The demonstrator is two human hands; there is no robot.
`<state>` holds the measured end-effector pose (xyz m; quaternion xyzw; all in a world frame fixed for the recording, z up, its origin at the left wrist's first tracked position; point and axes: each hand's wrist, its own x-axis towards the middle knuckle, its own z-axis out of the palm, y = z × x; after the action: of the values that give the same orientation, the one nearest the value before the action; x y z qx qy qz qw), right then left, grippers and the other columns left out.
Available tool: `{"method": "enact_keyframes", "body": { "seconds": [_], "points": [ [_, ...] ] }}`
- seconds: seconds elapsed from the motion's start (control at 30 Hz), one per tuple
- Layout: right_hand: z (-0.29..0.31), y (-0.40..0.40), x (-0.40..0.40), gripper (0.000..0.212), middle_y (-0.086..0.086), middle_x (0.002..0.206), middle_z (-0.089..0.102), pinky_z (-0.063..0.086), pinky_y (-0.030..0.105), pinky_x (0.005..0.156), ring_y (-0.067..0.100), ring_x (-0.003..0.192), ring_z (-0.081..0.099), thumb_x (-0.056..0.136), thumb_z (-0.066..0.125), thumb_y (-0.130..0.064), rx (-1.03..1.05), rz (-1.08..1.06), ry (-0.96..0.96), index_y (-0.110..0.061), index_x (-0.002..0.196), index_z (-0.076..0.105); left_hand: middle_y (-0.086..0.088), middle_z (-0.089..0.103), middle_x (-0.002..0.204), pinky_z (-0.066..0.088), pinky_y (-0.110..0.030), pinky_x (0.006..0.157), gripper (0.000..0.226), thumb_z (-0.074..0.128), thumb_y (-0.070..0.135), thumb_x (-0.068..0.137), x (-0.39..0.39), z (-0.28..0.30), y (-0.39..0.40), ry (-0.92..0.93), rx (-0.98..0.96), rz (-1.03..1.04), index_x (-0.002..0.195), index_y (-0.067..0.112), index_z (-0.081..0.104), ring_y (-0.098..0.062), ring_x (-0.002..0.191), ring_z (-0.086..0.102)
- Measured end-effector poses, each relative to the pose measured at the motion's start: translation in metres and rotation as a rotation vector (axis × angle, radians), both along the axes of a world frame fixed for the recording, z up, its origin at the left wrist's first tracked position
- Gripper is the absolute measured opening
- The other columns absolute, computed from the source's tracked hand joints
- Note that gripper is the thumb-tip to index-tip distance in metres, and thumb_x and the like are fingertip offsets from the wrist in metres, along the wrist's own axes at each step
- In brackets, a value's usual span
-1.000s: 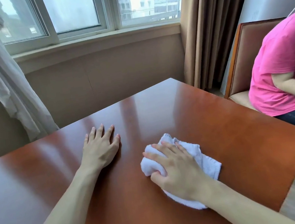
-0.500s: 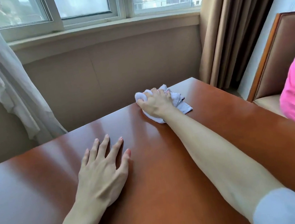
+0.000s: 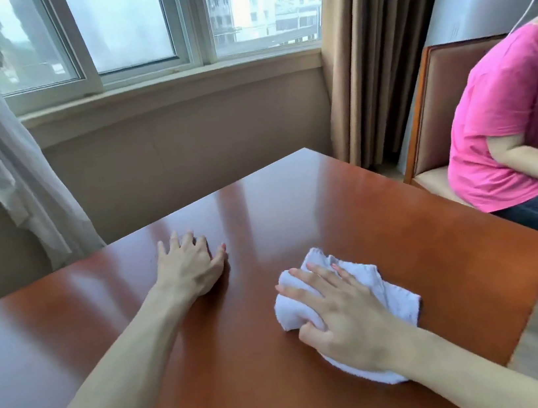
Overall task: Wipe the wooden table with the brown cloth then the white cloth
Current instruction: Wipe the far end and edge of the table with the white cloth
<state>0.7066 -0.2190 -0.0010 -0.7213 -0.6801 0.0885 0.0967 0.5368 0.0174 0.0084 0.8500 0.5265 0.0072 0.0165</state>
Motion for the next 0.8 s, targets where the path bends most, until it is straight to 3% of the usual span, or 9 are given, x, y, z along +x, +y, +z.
{"method": "enact_keyframes", "body": {
  "seconds": [0.1, 0.23, 0.43, 0.57, 0.73, 0.8],
  "points": [
    [0.005, 0.013, 0.018, 0.084, -0.019, 0.167, 0.018, -0.002, 0.042, 0.127, 0.010, 0.156, 0.005, 0.075, 0.010, -0.063, 0.005, -0.065, -0.007, -0.048, 0.156, 0.027, -0.007, 0.018, 0.165, 0.009, -0.056, 0.122, 0.066, 0.022, 0.064, 0.098, 0.019, -0.002, -0.008, -0.089, -0.042, -0.047, 0.155, 0.031, 0.028, -0.035, 0.153, 0.008],
    [0.004, 0.101, 0.057, 0.085, -0.013, 0.157, 0.037, 0.010, 0.050, 0.124, 0.018, 0.151, 0.023, 0.072, 0.010, -0.065, 0.072, -0.188, 0.000, -0.042, 0.148, 0.039, -0.002, 0.014, 0.167, 0.003, -0.052, 0.123, 0.067, 0.023, 0.068, 0.096, 0.028, -0.021, -0.011, -0.191, -0.044, -0.065, 0.157, 0.039, 0.022, -0.028, 0.154, 0.006],
    [0.002, 0.283, 0.113, 0.055, -0.001, 0.149, 0.049, 0.016, 0.054, 0.121, 0.027, 0.142, 0.035, 0.092, 0.030, -0.056, 0.083, -0.273, 0.017, -0.038, 0.139, 0.051, 0.008, 0.008, 0.168, -0.001, -0.043, 0.125, 0.075, 0.008, 0.074, 0.086, 0.028, -0.029, -0.008, -0.222, -0.004, -0.035, 0.156, 0.047, 0.013, -0.017, 0.155, -0.002],
    [0.009, 0.359, 0.139, 0.042, 0.002, 0.134, 0.058, 0.029, 0.052, 0.111, 0.031, 0.127, 0.043, 0.093, 0.031, -0.052, 0.032, -0.273, -0.025, -0.028, 0.114, 0.059, 0.012, 0.005, 0.167, -0.001, -0.039, 0.125, 0.077, 0.005, 0.075, 0.083, 0.029, -0.028, -0.007, -0.213, 0.026, -0.028, 0.155, 0.050, 0.013, -0.014, 0.154, -0.003],
    [0.004, 0.343, 0.134, 0.034, -0.003, 0.131, 0.060, 0.027, 0.055, 0.112, 0.029, 0.129, 0.045, 0.094, 0.034, -0.051, 0.092, -0.227, 0.005, -0.029, 0.106, 0.058, 0.011, 0.009, 0.167, 0.001, -0.039, 0.125, 0.077, 0.008, 0.076, 0.083, 0.030, -0.026, -0.008, -0.224, 0.007, -0.020, 0.155, 0.050, 0.017, -0.015, 0.155, 0.001],
    [0.001, 0.300, 0.121, 0.048, -0.005, 0.144, 0.053, 0.021, 0.055, 0.117, 0.026, 0.137, 0.040, 0.092, 0.031, -0.053, 0.086, -0.180, 0.024, -0.033, 0.129, 0.056, 0.009, 0.010, 0.167, 0.001, -0.041, 0.125, 0.075, 0.010, 0.075, 0.085, 0.030, -0.024, -0.008, -0.214, -0.009, -0.017, 0.155, 0.049, 0.017, -0.017, 0.155, 0.001]
  ]
}}
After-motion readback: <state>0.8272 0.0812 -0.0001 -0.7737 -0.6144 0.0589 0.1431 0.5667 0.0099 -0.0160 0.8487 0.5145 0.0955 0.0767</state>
